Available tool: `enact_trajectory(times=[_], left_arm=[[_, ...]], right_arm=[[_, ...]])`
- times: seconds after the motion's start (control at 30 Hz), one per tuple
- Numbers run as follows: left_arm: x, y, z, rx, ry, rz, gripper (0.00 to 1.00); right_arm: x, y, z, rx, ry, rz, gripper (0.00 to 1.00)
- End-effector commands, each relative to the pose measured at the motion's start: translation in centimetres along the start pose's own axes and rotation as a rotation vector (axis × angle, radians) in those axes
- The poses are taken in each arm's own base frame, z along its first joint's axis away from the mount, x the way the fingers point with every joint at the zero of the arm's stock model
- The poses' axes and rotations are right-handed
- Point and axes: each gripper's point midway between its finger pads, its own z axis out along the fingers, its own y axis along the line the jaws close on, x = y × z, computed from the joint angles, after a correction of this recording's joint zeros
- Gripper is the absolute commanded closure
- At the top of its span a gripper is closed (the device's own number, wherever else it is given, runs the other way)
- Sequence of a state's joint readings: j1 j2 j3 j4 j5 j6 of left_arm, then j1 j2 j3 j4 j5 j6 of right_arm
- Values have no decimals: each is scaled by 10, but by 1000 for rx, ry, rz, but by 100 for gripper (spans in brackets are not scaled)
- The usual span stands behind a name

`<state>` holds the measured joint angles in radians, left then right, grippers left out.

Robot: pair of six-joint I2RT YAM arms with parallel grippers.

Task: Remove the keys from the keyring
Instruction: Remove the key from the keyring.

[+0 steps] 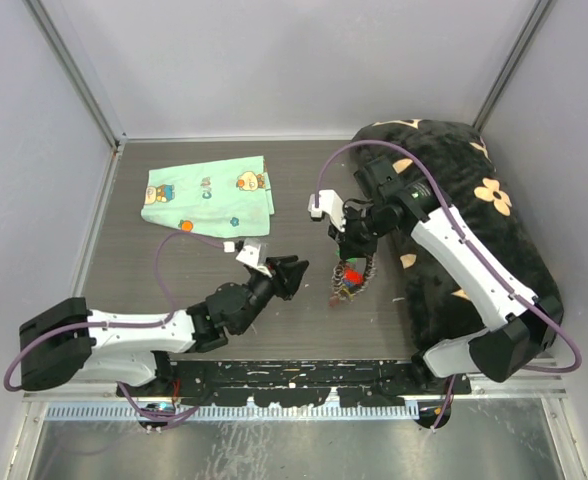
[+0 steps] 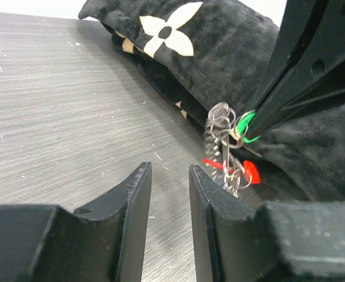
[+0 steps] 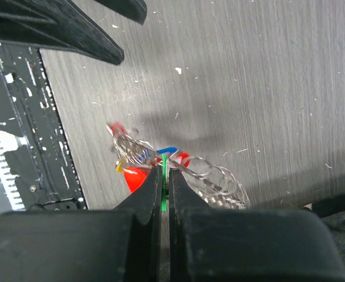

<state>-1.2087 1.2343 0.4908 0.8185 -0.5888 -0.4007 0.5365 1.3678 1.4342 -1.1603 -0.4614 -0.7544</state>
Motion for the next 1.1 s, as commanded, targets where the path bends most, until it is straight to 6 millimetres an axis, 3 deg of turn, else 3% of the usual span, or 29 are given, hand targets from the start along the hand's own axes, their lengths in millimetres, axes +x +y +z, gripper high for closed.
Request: enact_trajectory(times=[0.0, 0.1, 0.37, 0.57, 0.7, 0.93, 1.07], left_arm=[[-38, -12, -16, 111, -119, 17, 64], [-41, -14, -29, 179, -144, 73, 57], [-54, -25, -57, 323, -176, 121, 39], [-61, -33, -71, 362, -101, 20, 38], [-65, -40, -75, 367, -44, -71, 38], [-73, -49, -67, 326, 18, -129, 39], [-71, -55, -59, 295, 83, -130, 39]], right_arm=[[-11, 15, -3, -102, -13, 16, 99], [-10, 24, 8, -189, -16, 93, 99], [-22, 40, 12, -416, -136, 276, 99], [-37, 47, 18, -546, -236, 416, 99], [-42, 40, 16, -607, -325, 555, 99], [-50, 36, 2, -822, -502, 836, 99], [-46, 34, 9, -788, -486, 923, 99]])
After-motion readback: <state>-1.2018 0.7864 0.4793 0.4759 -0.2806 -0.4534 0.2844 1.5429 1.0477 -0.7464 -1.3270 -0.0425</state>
